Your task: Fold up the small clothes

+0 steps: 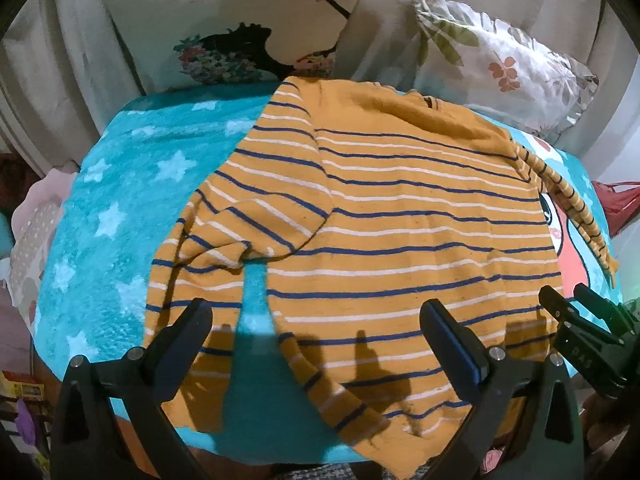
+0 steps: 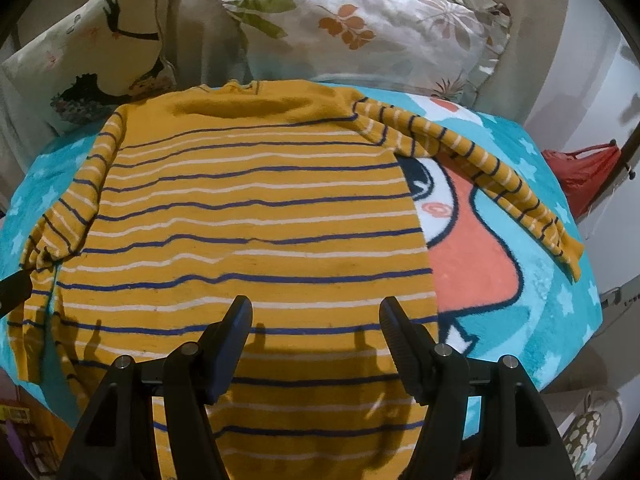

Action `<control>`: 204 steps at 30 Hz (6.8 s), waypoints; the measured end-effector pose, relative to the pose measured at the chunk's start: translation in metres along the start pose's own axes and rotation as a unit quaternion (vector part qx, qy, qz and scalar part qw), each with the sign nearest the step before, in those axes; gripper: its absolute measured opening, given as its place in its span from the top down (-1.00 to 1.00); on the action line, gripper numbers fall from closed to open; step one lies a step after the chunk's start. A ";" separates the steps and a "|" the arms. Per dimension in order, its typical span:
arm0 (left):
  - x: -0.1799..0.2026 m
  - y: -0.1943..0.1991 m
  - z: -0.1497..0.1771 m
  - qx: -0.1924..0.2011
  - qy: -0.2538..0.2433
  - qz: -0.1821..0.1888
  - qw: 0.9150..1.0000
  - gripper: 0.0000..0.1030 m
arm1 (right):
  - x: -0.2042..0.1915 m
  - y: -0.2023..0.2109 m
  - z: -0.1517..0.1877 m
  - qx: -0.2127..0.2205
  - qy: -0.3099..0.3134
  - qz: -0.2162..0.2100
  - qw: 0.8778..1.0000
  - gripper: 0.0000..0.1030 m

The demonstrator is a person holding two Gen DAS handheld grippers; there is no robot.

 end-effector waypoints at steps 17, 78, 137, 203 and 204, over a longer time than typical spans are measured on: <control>-0.153 0.007 0.008 0.004 0.094 -0.083 0.992 -1.00 | -0.125 0.025 -0.038 0.039 0.047 -0.166 0.984 -0.36; -0.120 0.003 0.017 0.003 0.019 -0.055 0.998 -1.00 | -0.162 0.002 -0.048 -0.039 -0.017 -0.231 0.972 0.22; 0.037 -0.048 0.102 -0.124 0.011 -0.020 0.992 -1.00 | 0.086 -0.038 0.071 -0.097 -0.093 -0.117 0.984 0.17; -0.025 0.038 0.182 -0.107 0.209 0.023 0.972 0.86 | 0.098 0.052 0.146 -0.113 -0.176 -0.296 0.932 0.83; -0.028 0.039 0.183 -0.107 0.209 0.020 0.972 0.86 | 0.102 0.051 0.146 -0.114 -0.174 -0.290 0.934 0.82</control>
Point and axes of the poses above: each gripper's, at about its wrist camera, not at the fingertips, and y roughly against the way its jaws point, x to its right, z to its underside, the point moved 9 cm from there along -y, roughly the way its jaws point, and after that the axes turned 13 degrees about x, right-handed, at the moved point
